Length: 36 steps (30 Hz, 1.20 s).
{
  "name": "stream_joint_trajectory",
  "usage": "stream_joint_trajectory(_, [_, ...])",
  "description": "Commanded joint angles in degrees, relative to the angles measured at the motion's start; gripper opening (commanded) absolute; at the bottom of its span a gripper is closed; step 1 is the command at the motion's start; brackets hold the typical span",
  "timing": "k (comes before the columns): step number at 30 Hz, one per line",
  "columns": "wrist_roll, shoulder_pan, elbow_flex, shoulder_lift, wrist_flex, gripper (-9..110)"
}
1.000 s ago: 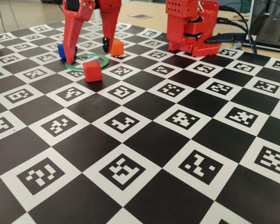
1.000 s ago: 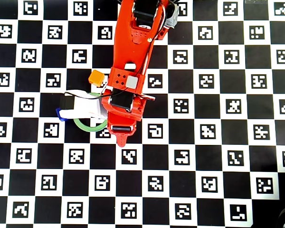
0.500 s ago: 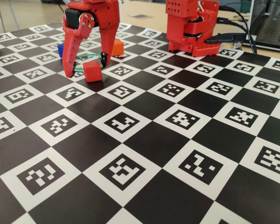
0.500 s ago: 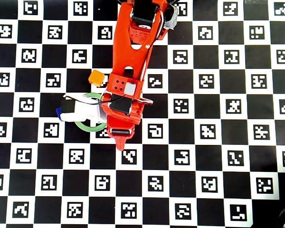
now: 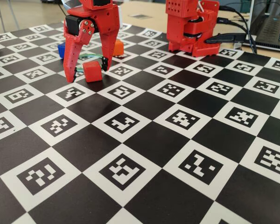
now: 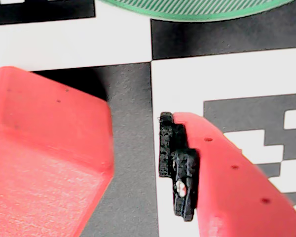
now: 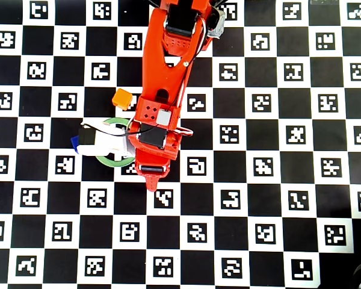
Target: Grab the red cube then put it in the green circle then put the blue cube on top and finally the orange cube on top
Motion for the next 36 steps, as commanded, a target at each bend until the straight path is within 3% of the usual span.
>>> stream_joint_trajectory(1, [1.23, -0.35, -2.29, 1.32, -0.44, 43])
stream_joint_trajectory(36, [21.45, -1.41, -5.98, -0.35, -2.29, 43])
